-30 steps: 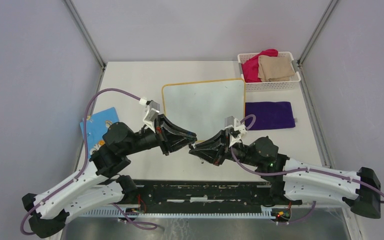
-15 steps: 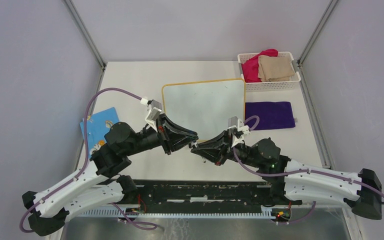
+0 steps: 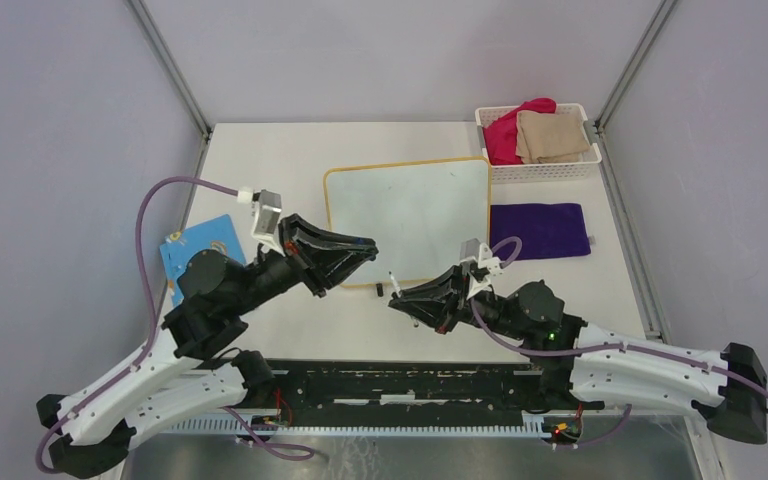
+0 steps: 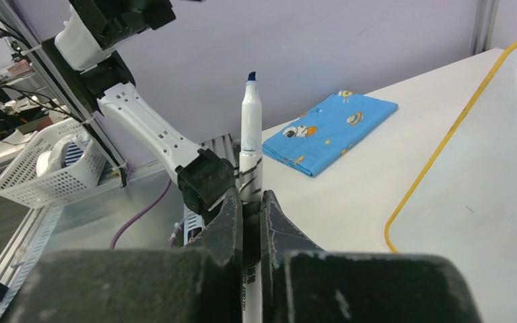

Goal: Write a sentence on the whiteboard
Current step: Open the whiteboard marker at the center of the board.

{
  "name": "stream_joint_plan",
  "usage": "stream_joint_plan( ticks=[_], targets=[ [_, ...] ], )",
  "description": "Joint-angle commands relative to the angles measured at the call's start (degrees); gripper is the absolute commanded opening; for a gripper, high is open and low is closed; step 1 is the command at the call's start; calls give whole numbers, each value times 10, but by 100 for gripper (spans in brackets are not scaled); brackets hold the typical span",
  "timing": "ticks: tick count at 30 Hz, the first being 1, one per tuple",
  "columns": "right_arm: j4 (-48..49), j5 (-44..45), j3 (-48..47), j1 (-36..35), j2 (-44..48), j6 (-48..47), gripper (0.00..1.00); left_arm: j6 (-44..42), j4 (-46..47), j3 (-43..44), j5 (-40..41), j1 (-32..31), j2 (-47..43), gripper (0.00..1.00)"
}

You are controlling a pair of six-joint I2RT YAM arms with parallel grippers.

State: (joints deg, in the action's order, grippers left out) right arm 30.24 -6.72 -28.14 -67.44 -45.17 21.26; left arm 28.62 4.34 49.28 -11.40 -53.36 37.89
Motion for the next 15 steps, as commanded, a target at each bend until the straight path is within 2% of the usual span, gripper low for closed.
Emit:
stream_joint_plan(
  ticks=[1,4,8,11,15],
  targets=[
    [8,26,-1,2,24,-15,0,-24,28,40,43,2,-2,2],
    [-37,95,-5,1,47,-36,0,-39,-34,59,117,2,2,2],
    [-133,240,-10,1,85,-63,0,-65,-210,90,318,2,6,2],
    [-190,300,-11,1,96,-83,0,-83,-325,107,459,3,11,2],
    [-217,331,-11,1,91,-94,0,-113,-407,121,529,3,39,2]
  ],
)
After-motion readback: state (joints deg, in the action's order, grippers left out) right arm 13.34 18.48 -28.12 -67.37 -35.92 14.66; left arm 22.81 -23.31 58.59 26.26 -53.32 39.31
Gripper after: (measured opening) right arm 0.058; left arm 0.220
